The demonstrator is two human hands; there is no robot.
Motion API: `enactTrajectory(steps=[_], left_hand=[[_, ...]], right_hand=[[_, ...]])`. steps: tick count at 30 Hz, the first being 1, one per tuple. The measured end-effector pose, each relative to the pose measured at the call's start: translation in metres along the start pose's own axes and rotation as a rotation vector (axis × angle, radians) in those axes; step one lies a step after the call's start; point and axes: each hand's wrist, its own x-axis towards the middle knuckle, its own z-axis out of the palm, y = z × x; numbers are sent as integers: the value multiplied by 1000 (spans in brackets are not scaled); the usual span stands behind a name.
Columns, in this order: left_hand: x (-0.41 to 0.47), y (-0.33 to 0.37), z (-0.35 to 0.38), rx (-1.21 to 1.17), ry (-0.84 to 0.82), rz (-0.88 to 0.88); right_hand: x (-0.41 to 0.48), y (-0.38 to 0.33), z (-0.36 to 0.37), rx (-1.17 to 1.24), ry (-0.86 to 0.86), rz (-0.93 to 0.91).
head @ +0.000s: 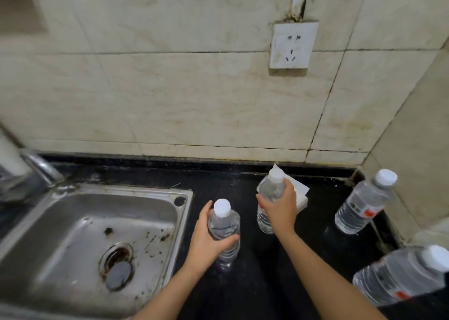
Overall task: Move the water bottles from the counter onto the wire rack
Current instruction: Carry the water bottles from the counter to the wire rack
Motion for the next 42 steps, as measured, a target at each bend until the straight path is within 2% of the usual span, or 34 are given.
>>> enactTrajectory(steps=[5, 9, 15, 19, 23, 28, 31, 37, 42], left_hand=[[3, -1, -6, 77, -49, 14], [-1, -4, -2, 14, -79, -3], [5, -9, -12, 8, -208, 33], [0, -5, -16, 49, -242, 33], [13, -25, -17, 176, -168, 82], [-11, -11, -19, -25, -186, 123], [-30, -16, -33, -68, -197, 20], [-61, -38, -67, 47, -462, 70], [-111, -39, -73, 84, -775, 158]], right_hand=[[-2, 8, -11, 8, -65, -12], [-16, 13, -23, 4, -110, -13], [-51, 19, -48, -18, -193, 20], [-83, 23, -59, -27, -126, 35], [-117, 13, -65, -23, -53, 59], [-164, 7, -63, -63, 92, 122], [-200, 3, -59, -64, 190, 150], [-282, -8, -52, -53, 326, 243], [-364, -13, -69, -63, 463, 341]])
